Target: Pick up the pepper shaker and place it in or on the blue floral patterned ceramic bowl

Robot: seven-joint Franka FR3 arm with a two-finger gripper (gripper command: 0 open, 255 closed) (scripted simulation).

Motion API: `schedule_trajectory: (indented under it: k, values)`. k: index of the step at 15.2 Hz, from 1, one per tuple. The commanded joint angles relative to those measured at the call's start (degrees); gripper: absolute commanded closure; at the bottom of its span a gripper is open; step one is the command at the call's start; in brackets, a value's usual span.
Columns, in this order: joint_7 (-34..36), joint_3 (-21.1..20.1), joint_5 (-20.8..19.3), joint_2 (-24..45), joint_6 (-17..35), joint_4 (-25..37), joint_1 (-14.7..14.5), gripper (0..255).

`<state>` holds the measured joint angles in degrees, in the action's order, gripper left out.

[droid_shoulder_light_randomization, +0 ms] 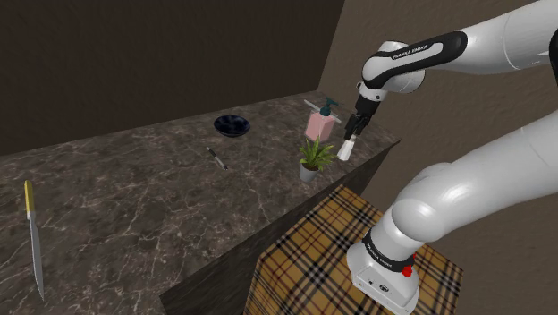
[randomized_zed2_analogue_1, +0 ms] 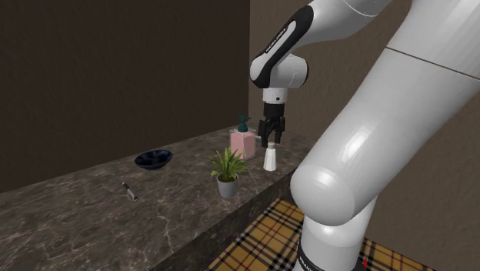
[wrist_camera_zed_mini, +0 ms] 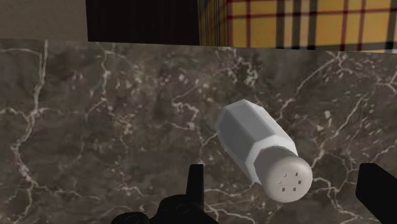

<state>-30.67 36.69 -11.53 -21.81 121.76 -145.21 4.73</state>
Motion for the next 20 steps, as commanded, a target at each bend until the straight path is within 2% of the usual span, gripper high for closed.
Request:
schedule_trajectory:
  k: [1, 8, 9, 18, 20]
  values:
    - [-0.1, 0.3, 0.2, 0.7, 1.3, -0.6, -0.2, 0]
    - [-0.1, 0.3, 0.2, 0.6, 1.3, -0.6, -0.2, 0]
    - [-0.1, 0.3, 0.2, 0.6, 1.3, -0.6, -0.2, 255]
    - [-0.1, 0.3, 0.2, 0.7, 1.3, -0.6, -0.2, 255]
    - [0.2, -0.3, -0.1, -0.4, -0.6, 0.2, 0.0, 255]
